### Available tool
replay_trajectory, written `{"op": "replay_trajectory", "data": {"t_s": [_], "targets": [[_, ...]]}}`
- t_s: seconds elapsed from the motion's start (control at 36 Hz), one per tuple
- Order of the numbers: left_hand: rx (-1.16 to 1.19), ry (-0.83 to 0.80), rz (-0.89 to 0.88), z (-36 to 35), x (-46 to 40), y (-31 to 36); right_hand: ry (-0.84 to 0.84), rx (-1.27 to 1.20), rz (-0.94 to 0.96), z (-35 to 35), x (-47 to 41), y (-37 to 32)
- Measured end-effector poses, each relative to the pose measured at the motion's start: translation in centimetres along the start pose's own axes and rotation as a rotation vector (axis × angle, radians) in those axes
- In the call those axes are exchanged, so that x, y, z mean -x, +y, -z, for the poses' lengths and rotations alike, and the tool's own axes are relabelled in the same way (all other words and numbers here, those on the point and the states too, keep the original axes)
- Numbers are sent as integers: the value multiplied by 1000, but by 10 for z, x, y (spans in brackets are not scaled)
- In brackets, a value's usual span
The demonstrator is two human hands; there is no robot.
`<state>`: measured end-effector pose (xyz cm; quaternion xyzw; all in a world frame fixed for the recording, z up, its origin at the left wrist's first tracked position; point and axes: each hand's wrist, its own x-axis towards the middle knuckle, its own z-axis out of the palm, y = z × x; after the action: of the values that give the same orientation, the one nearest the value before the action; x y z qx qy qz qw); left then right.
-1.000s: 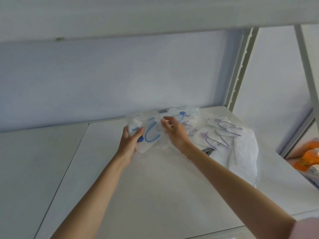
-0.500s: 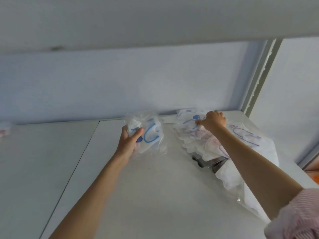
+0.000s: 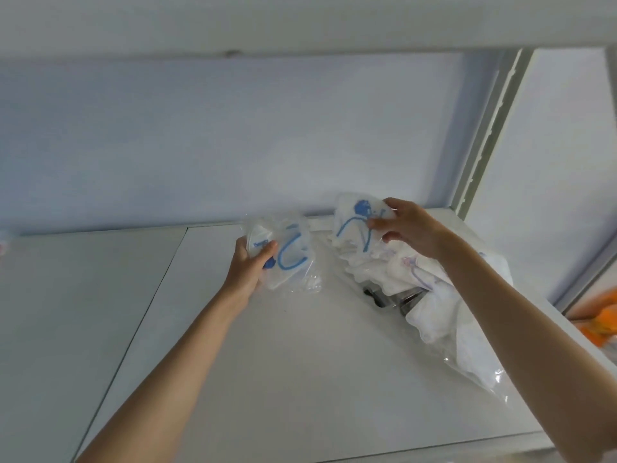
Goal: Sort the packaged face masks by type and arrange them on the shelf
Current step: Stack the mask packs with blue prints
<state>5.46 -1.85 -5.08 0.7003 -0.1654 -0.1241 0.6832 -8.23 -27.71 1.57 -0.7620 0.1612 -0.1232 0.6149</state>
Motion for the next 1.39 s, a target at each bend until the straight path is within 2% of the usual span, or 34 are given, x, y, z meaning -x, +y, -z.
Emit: {"op": "replay_trajectory", "data": {"t_s": [0.14, 0.25, 0.33, 0.44, 0.5, 0.58, 0.64, 0.67, 0.72, 0.78, 0.81, 0.86, 1.0, 1.14, 1.22, 1.39], "targets": [[-36, -105, 26, -7, 7, 4, -308, 621, 33, -22, 18, -31], [-47, -184, 24, -16, 19, 6, -358, 971, 12, -48, 15, -42], [-30, -233, 34, -18, 29, 5, -350, 1058, -16, -59, 9, -42], [-31, -260, 39, -11, 33, -1, -285, 983, -20, -67, 13, -41], [-36, -226, 32, -9, 34, -3, -182, 883, 34, -69, 18, -36], [26, -106, 14, -9, 36, -3, 183, 612, 107, -70, 26, -19], [82, -48, 8, -9, 37, -2, 378, 374, 28, -70, 33, -8], [110, -31, 3, -8, 37, -2, 376, 228, -56, -70, 38, -2], [144, -13, 0, -8, 35, -4, 230, -75, -199, -73, 47, 6], [139, -16, -1, -10, 34, -5, 134, -312, -217, -81, 53, 17], [129, -24, -2, -11, 34, -5, 135, -341, -202, -84, 54, 22], [104, -49, 7, -14, 35, -5, 180, -260, -178, -86, 53, 29], [32, -98, 65, -8, 35, -5, 217, 177, -66, -68, 48, 24], [30, -176, 64, -9, 34, 3, 151, 454, 48, -76, 47, 9], [88, -178, 70, -12, 34, 5, 208, 422, 97, -89, 47, 10], [134, -133, 102, -5, 31, -1, 284, 119, 43, -95, 44, 30]]}}
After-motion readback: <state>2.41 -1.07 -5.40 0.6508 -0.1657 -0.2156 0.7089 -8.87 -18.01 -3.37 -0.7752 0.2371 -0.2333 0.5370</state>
